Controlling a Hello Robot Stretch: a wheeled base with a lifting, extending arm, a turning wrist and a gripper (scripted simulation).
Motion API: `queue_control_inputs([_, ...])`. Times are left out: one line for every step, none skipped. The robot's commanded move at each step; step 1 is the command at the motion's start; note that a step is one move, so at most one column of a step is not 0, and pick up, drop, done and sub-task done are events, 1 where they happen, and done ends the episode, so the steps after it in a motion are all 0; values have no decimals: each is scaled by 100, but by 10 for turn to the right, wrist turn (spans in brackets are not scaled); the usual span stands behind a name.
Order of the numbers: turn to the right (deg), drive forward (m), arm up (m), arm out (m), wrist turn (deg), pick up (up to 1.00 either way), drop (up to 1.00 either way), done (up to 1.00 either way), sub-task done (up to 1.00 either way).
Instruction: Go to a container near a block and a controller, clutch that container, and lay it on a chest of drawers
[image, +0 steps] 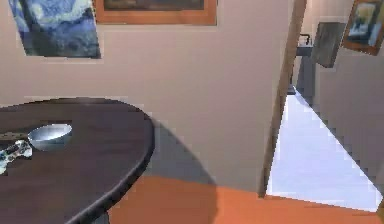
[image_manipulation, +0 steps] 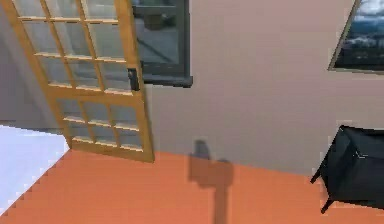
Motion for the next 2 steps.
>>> queue_control_inputs([-450,0,0,0,0,0,0,0,0])
queue_control_inputs([-450,0,0,0,0,0,0,0,0])
